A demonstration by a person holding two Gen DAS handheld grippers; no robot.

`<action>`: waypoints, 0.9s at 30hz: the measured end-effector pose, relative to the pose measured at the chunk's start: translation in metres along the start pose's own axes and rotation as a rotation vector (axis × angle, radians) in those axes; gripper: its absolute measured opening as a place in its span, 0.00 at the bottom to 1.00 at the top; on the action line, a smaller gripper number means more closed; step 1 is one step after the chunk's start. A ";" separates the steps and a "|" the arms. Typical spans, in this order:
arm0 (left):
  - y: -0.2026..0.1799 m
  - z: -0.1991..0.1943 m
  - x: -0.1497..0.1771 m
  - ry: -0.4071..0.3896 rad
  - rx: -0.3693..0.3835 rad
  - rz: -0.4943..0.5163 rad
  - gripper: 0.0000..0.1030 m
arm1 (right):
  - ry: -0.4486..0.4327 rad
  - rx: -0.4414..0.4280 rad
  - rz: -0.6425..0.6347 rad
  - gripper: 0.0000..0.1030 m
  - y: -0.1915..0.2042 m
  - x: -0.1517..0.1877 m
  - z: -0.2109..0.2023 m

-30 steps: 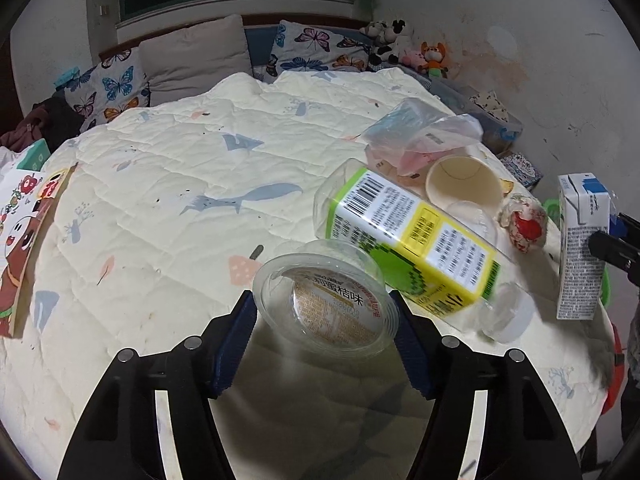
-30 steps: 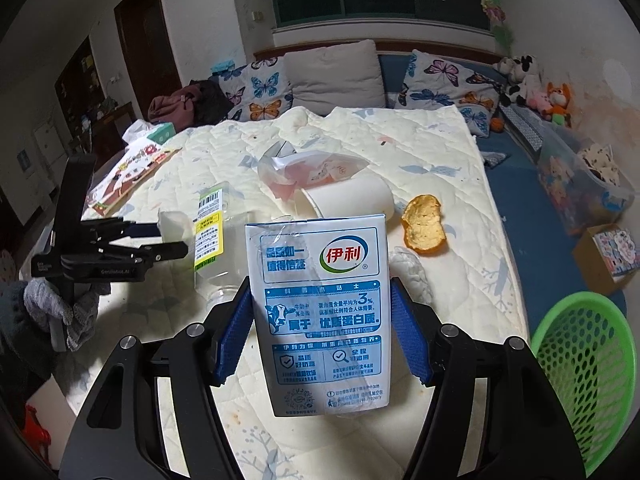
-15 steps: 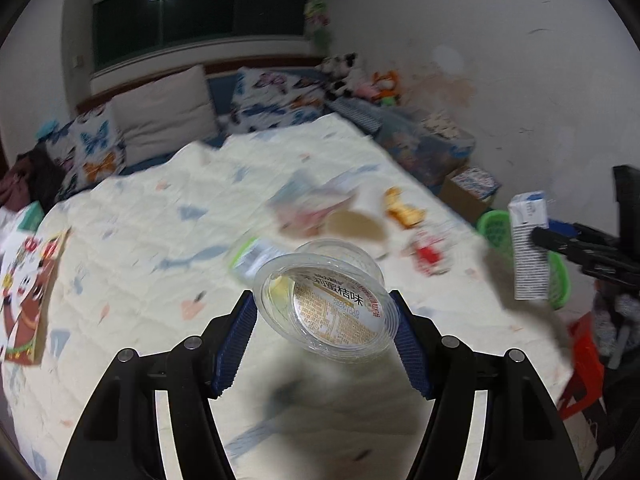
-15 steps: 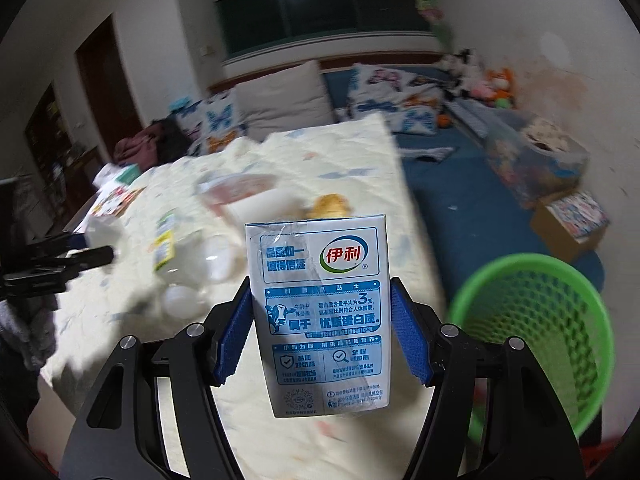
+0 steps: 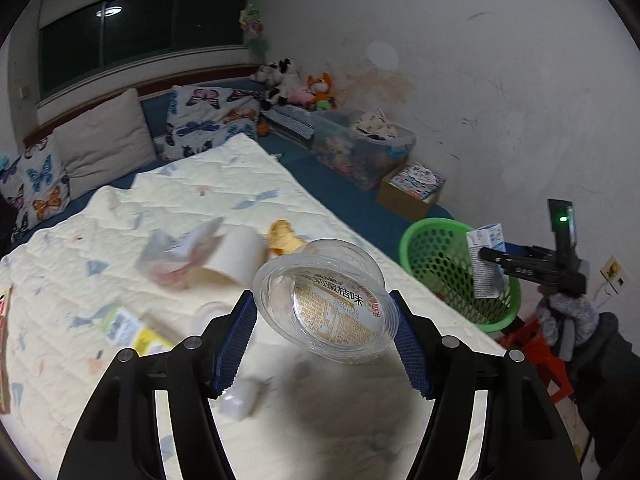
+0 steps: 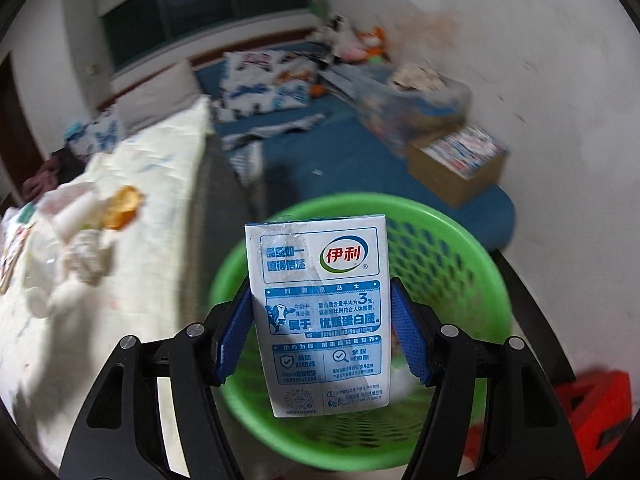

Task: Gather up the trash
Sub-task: 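Carry the carton and clear cup to the green basket and open both tools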

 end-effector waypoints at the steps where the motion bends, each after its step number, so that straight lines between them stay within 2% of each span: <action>1: -0.004 0.003 -0.001 0.003 0.003 0.003 0.62 | 0.009 0.006 0.005 0.64 -0.005 0.002 0.004; 5: -0.021 0.019 -0.006 0.024 0.022 0.018 0.62 | 0.044 0.054 -0.007 0.64 -0.021 0.014 0.023; 16: -0.055 0.054 -0.013 0.068 0.063 0.067 0.62 | 0.121 0.081 0.034 0.64 -0.051 0.029 0.051; 27: -0.102 0.090 -0.026 0.101 0.133 0.122 0.62 | 0.092 0.065 0.063 0.67 -0.055 0.030 0.035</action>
Point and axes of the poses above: each gripper's, at about its wrist camera, not at the fingertips, and z roughly the way its jaws point, y to its left, x to its underside, the point moved 6 cm from there along z, roughly the way its jaws point
